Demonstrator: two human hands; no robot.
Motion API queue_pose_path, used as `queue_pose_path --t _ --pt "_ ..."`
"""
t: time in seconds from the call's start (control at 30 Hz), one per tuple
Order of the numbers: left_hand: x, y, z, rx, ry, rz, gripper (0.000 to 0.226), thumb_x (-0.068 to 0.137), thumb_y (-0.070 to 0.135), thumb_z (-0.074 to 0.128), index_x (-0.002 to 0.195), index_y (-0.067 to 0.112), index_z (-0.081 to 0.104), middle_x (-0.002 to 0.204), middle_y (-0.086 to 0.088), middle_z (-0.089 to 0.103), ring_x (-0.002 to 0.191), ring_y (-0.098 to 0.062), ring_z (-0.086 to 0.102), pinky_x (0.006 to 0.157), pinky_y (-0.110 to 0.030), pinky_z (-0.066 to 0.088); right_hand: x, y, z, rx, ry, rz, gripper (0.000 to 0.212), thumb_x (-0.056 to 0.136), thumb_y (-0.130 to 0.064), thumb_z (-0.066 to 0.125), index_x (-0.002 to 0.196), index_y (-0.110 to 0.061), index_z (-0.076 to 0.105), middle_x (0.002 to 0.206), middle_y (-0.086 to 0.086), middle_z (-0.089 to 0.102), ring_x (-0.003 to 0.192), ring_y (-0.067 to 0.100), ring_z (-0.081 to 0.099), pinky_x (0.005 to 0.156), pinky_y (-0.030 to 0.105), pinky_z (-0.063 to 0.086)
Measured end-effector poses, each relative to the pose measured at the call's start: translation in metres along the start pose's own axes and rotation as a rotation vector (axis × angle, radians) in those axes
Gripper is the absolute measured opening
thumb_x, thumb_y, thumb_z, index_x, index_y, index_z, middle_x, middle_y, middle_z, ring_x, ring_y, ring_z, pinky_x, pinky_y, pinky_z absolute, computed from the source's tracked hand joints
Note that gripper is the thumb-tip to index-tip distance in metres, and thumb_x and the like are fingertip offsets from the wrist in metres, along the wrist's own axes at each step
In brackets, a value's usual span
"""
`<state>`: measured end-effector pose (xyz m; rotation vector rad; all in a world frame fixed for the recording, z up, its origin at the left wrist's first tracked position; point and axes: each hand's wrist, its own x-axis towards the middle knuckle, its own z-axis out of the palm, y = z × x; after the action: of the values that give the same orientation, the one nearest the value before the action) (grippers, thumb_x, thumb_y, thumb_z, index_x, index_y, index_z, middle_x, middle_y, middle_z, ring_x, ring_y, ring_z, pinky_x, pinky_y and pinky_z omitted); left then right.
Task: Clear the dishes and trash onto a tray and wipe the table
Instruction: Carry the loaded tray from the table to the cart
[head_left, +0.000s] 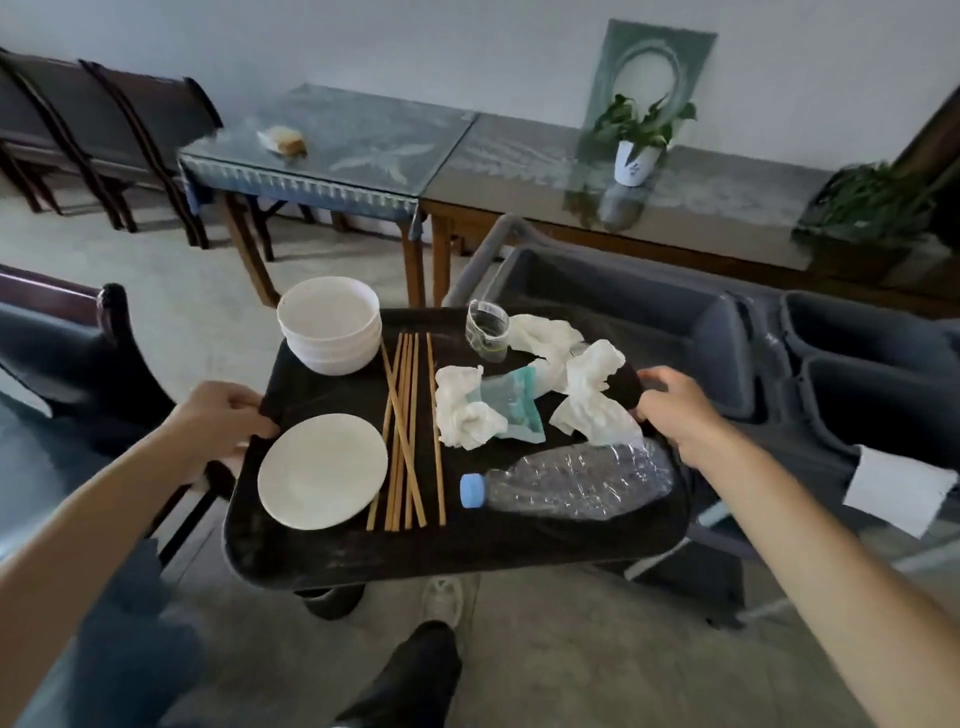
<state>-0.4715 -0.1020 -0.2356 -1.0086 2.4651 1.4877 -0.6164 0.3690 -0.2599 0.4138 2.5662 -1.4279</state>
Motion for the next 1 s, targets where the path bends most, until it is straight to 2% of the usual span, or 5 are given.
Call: queue_pose_path --t 0.17,0.53,0.83,0.93,1.0 --pt "0.056 0.066 0.062 0.035 -0.074 0.040 0.020 0.082 -0.017 0.070 0.100 -0.011 0.069 0.095 -0.024 0.067 0.078 -0.029 0.062 0.059 -0.034 0.056 0.052 0.021 -0.047 0.026 0.105 0.060 0.049 0.079 0.007 0.057 0.117 -0.024 0.066 0.109 0.002 0.072 0.087 0.018 0.069 0.079 0.038 0.059" --pt "0.187 0.191 0.208 0.124 -0.164 0.091 0.016 0.081 -0.015 0.072 0.083 0.000 0.069 0.076 -0.015 0.062 0.074 -0.030 0.062 0.062 -0.034 0.055 0.182 0.039 -0.124 0.063 0.237 0.174 0.044 0.087 0.007 0.059 0.112 -0.029 0.061 0.096 -0.013 0.063 0.078 0.006 0.061 0.055 0.026 0.042" --pt "0.263 0.253 0.296 0.304 -0.193 0.093 0.015 0.075 -0.003 0.080 0.072 0.009 0.072 0.077 -0.021 0.070 0.088 -0.045 0.070 0.084 -0.060 0.060 0.256 0.076 -0.149 0.082 0.320 0.269 0.044 0.086 0.004 0.066 0.110 -0.032 0.064 0.102 -0.011 0.064 0.086 0.005 0.061 0.070 0.027 0.050" --pt "0.277 0.267 0.320 0.383 -0.146 0.127 0.017 0.075 0.004 0.084 0.074 0.013 0.069 0.081 -0.018 0.072 0.086 -0.043 0.070 0.082 -0.057 0.061 0.278 0.086 -0.152 0.032 0.329 0.315 0.043 0.085 0.002 0.068 0.110 -0.033 0.063 0.098 -0.014 0.062 0.084 0.007 0.062 0.081 0.033 0.052" --pt "0.279 0.273 0.332 0.400 -0.124 0.120 0.022 0.076 0.007 0.085 0.084 0.015 0.067 0.093 -0.014 0.072 0.090 -0.041 0.069 0.086 -0.054 0.060 0.289 0.090 -0.154 0.011 0.326 0.354 0.044 0.086 0.001 0.069 0.109 -0.035 0.060 0.092 -0.020 0.057 0.069 -0.003 0.061 0.070 0.027 0.051"
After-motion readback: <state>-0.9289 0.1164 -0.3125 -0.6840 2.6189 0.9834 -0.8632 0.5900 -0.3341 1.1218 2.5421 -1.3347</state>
